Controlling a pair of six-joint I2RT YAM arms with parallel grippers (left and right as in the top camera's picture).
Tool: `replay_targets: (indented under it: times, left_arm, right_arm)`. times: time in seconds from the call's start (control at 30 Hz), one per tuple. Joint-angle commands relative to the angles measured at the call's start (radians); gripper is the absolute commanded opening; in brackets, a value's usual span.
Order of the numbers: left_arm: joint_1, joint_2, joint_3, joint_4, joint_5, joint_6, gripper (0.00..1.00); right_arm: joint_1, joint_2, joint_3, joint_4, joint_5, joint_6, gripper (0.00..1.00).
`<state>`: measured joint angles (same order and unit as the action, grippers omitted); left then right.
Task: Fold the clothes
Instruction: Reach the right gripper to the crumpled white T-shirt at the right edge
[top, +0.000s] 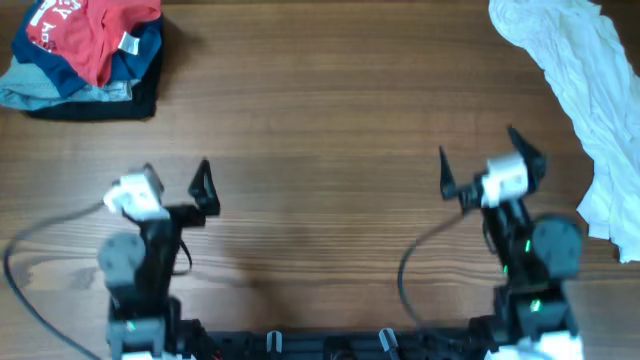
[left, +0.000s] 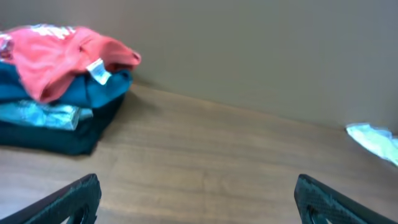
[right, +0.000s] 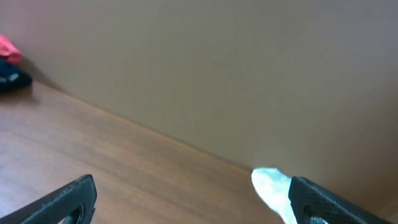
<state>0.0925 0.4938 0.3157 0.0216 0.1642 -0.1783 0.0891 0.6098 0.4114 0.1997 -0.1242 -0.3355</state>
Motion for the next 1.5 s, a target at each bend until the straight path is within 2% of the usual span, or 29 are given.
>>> replay_targets:
  times: [0.0,0.1,0.3,0.47,0.7,0.8,0.9,1.0,1.23,1.37,1.47]
  left_arm:
    - [-0.011,0.265,0.270,-0.084,0.111,0.025,1.00]
    - [-0.044,0.457,0.525,-0.251,0.115,0.029,1.00]
    - [-0.112,0.830,1.040,-0.600,0.111,0.045,1.00]
    - [-0.143,1.062,1.347,-0.945,0.107,0.092,1.00]
    - [-0.154,1.115,1.366,-0.991,0.125,0.092,1.00]
    - [-0.154,1.115,1.366,-0.983,0.179,0.092,1.00]
    - [-0.154,1.115,1.367,-0.976,0.206,0.092,1.00]
    - [-0.153,1.115,1.366,-0.972,0.206,0.092,1.00]
    - [-0.154,1.116,1.366,-0.954,0.206,0.092,1.00]
    - [-0.154,1.118,1.366,-0.949,0.205,0.092,1.00]
    - [-0.154,1.124,1.366,-0.950,0.206,0.092,1.00]
  right_arm:
    - [0.003,0.236,0.254,-0.070,-0.014,-0.030,1.00]
    - [0.003,0.427,0.494,-0.238,-0.080,-0.027,1.00]
    - [0.001,0.791,0.992,-0.724,-0.162,0.028,1.00]
    - [-0.017,0.973,1.172,-0.953,-0.225,0.029,1.00]
    - [-0.019,1.078,1.170,-0.929,-0.199,0.068,1.00]
    - [-0.059,1.117,1.170,-0.814,-0.014,0.197,1.00]
    - [-0.145,1.160,1.170,-0.705,0.067,0.236,1.00]
    - [-0.237,1.205,1.170,-0.636,0.069,0.269,1.00]
    - [-0.489,1.433,1.171,-0.477,0.067,0.283,1.00]
    - [-0.551,1.511,1.170,-0.409,0.073,0.287,1.00]
    - [-0.593,1.558,1.171,-0.378,0.072,0.313,0.94]
